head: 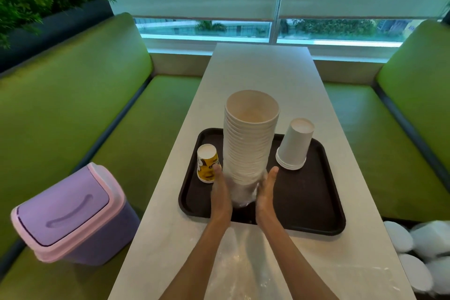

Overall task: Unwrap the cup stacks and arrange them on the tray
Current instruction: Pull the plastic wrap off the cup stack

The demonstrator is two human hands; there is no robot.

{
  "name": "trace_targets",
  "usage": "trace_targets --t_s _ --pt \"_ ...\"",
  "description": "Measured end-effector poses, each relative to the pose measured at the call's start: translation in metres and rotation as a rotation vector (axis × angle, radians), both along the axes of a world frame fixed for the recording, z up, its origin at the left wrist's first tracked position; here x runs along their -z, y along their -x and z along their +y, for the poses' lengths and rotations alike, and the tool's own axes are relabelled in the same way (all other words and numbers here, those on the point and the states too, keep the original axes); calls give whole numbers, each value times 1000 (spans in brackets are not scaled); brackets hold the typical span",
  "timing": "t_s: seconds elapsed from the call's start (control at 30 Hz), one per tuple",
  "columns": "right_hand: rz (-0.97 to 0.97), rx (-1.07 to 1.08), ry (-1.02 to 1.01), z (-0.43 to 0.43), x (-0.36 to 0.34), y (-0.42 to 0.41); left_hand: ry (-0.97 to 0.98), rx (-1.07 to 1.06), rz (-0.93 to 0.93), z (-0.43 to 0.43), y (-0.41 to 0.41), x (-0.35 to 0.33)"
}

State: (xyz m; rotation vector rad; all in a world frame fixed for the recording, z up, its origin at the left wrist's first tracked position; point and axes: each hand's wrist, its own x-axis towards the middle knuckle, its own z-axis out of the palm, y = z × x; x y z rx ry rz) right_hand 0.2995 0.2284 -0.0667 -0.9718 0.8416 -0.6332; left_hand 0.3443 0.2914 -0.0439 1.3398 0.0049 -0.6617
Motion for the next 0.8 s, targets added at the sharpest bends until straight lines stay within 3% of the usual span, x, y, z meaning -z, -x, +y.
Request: trace_targets --t_s 0.17,0.33,0.67,0.8 --pt "-183 111 186 -26 -68 -11 141 -129 -265 -7 -11 -61" --pt "-156 137 317 -29 -92 -31 198 -127 -348 -30 -23 -88" --pt "-215 198 231 -19 -42 -34 223 -182 -296 -43 -24 -29" --pt "-213 146 110 -16 -20 -32 259 -150 -176 -40 -21 -7"
